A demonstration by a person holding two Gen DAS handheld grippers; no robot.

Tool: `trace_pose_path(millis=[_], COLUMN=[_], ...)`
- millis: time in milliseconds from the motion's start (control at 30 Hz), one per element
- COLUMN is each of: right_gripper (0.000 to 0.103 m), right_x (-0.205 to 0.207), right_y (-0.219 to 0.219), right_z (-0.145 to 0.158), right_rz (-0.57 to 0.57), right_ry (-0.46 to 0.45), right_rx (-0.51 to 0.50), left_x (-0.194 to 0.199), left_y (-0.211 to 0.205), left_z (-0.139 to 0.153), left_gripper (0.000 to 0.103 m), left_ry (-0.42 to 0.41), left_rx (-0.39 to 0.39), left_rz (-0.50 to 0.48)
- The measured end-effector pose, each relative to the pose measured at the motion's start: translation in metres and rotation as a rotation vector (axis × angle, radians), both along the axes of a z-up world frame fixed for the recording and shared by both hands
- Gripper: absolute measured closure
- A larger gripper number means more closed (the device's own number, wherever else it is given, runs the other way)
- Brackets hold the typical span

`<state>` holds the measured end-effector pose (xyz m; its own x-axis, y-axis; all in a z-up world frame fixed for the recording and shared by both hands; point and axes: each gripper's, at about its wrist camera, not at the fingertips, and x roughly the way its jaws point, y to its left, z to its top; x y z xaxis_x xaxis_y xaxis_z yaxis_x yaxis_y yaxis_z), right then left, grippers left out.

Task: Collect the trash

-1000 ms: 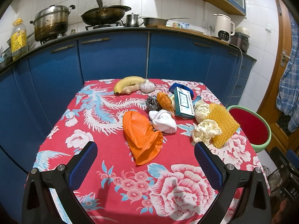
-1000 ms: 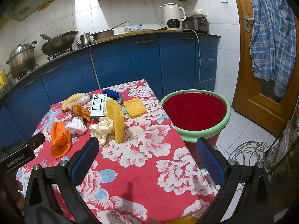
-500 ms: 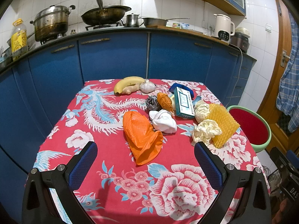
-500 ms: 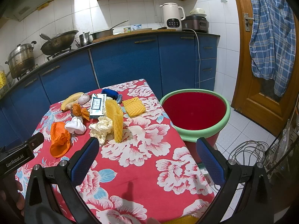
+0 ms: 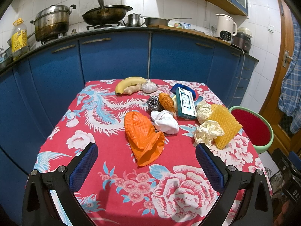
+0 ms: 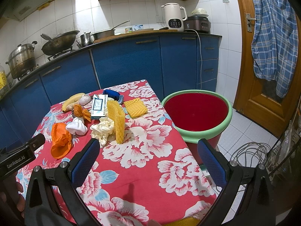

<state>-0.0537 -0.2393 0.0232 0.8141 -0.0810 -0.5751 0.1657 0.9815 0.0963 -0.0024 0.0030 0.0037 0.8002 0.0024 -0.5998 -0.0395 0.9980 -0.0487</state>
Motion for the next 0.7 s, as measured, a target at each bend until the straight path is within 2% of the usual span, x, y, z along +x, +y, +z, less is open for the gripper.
trace_pose_path(millis=[700], right_gripper=[0.001], right_x=[0.010], right_y=[0.000], right_z=[-0.006], right_rz=[0.012], right_ry=[0.015], right_rx=[0.024], left_x=[0.005], left_y=[0.008], left_z=[-0.003], left_gripper=[0.000], left_ry=[0.027], left_rx=[0.011], left_rz=[0.005])
